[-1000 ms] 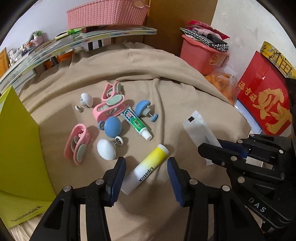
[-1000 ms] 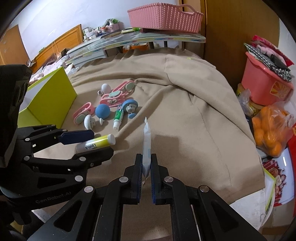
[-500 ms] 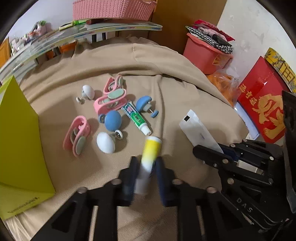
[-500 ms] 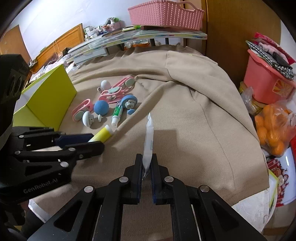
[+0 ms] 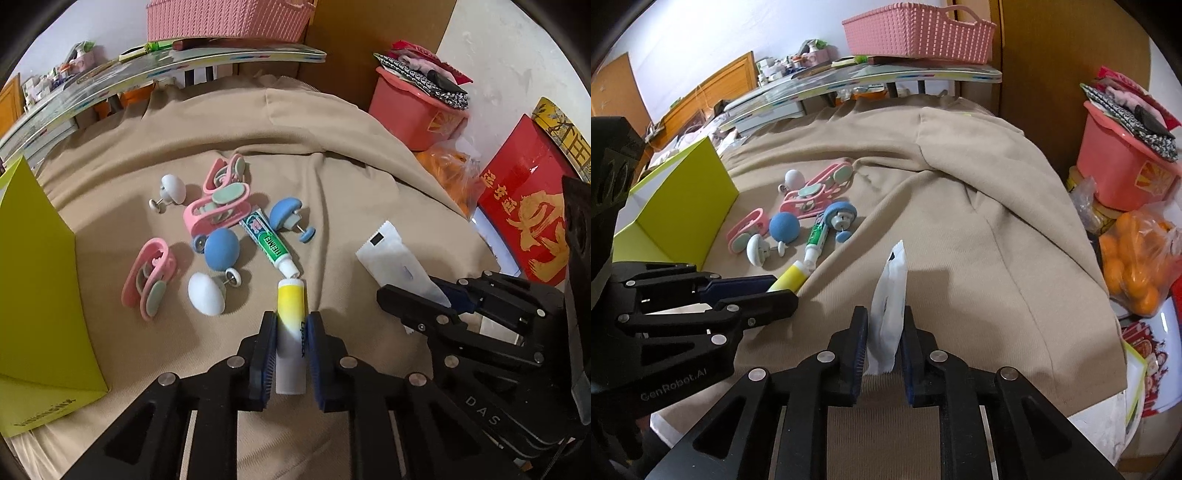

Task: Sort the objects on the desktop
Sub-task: 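Carry the white tube and lipstick stick toward the lime-green box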

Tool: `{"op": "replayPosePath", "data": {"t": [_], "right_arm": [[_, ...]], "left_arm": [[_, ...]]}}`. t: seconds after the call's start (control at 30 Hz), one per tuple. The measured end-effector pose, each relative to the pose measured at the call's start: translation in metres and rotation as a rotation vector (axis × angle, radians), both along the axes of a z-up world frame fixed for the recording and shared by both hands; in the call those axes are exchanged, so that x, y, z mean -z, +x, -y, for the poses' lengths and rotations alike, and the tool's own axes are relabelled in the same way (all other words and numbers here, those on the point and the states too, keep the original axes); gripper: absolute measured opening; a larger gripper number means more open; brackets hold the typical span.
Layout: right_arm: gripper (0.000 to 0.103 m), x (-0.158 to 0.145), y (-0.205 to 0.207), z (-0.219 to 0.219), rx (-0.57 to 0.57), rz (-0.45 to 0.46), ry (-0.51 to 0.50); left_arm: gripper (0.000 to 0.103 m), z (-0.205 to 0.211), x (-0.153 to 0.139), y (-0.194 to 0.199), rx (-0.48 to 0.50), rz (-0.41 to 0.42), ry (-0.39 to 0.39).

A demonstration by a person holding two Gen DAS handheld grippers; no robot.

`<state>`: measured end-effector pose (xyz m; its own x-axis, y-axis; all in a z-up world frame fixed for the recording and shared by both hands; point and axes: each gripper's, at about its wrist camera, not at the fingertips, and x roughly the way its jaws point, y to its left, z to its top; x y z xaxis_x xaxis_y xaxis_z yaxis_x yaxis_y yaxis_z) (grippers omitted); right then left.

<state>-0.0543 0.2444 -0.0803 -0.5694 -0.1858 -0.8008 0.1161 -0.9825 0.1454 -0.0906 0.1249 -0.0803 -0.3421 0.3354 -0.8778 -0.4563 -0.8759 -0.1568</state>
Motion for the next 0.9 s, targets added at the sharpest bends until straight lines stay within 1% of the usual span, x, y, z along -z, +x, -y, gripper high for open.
{"op": "replayPosePath", "data": {"t": [0.1,0.13,0.17,0.23,0.5,0.9], "right_arm": [[0.016,0.001,0.001,0.001,0.007,-0.010,0.000],[0.012,0.001,0.002,0.001,0.007,-0.014,0.006],[0.009,0.001,0.002,0.002,0.008,-0.015,0.008],[0.008,0.001,0.003,0.002,0.011,-0.015,0.009],[0.008,-0.006,0.007,0.004,0.012,-0.035,0.013],[0.008,-0.028,0.019,0.010,-0.001,-0.088,-0.005]], "left_arm": [[0.017,0.002,0.001,-0.002,-0.019,0.008,0.020],[0.017,0.003,0.001,-0.002,-0.025,0.010,0.027],[0.017,0.004,0.001,-0.002,-0.029,0.012,0.029],[0.016,0.004,0.001,-0.001,-0.034,0.012,0.024],[0.016,0.008,-0.005,0.006,-0.050,0.006,0.040],[0.016,0.023,-0.035,0.022,-0.073,-0.067,0.079]]}}
